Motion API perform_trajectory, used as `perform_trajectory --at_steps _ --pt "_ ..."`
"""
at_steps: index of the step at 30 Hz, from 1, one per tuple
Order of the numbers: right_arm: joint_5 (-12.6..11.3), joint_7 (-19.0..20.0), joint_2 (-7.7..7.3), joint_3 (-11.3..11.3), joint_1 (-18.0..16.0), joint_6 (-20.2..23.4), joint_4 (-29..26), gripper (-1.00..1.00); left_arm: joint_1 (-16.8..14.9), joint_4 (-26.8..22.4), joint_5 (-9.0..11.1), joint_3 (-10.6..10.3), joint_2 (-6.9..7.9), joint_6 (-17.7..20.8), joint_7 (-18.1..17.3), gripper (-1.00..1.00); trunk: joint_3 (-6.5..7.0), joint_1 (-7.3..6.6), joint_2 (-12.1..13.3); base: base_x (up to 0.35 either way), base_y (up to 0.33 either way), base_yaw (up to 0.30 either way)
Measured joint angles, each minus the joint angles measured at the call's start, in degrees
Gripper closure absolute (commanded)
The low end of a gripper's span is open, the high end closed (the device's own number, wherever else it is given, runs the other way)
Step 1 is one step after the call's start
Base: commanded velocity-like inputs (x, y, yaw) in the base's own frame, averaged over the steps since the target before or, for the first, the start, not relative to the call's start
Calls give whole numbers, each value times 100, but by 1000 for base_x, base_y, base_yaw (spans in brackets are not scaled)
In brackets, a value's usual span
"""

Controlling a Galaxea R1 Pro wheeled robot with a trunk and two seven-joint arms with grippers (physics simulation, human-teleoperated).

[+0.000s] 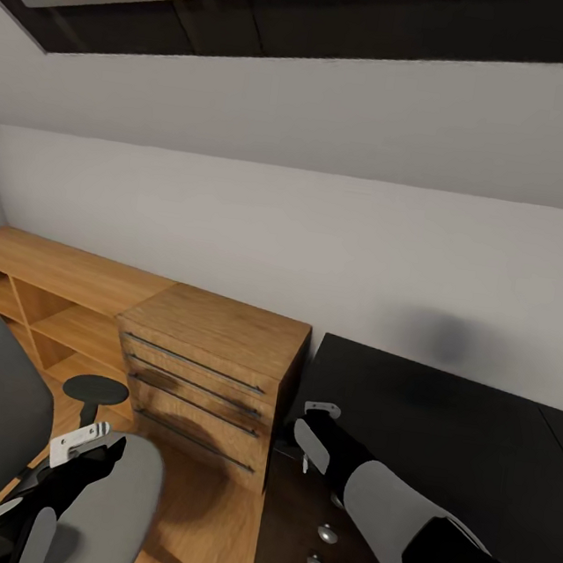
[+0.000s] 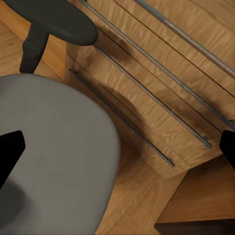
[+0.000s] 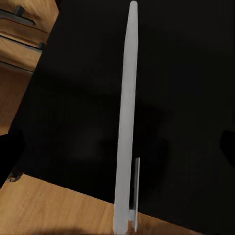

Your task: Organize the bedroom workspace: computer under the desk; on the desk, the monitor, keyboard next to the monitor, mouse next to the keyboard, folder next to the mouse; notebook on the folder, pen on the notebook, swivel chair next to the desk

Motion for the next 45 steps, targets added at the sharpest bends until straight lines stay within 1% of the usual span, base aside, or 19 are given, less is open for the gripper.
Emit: perform_trajectory --at_steps 1,5,12,16,19,40,43,45 --pt "-1 3 -33 0 0 2 -8 -100 0 -2 2 2 0 0 0 -100 0 0 0 0 0 0" --pt "-4 6 -82 -1 0 5 -20 -100 0 -4 6 3 0 0 0 -100 0 0 0 0 0 0" --pt "-4 8 -114 -1 -1 3 -33 -100 0 -4 8 4 2 0 0 -100 0 0 0 0 0 0" --pt "-8 59 -210 -7 -7 9 -43 -100 0 -5 9 6 4 0 0 -100 0 0 0 0 0 0" --pt "-10 92 -230 -10 -8 9 -45 -100 0 -4 9 6 4 0 0 -100 0 0 0 0 0 0" --pt "-10 115 -241 -12 -8 12 -40 -100 0 -4 9 13 9 0 0 -100 0 0 0 0 0 0" --pt "-11 115 -240 -14 -8 17 -39 -100 0 -4 9 13 9 0 0 -100 -53 65 -119 0 0 0" --pt "-9 115 -241 -12 -8 17 -39 -100 0 -4 9 13 9 0 0 -100 -54 66 -120 0 0 0"
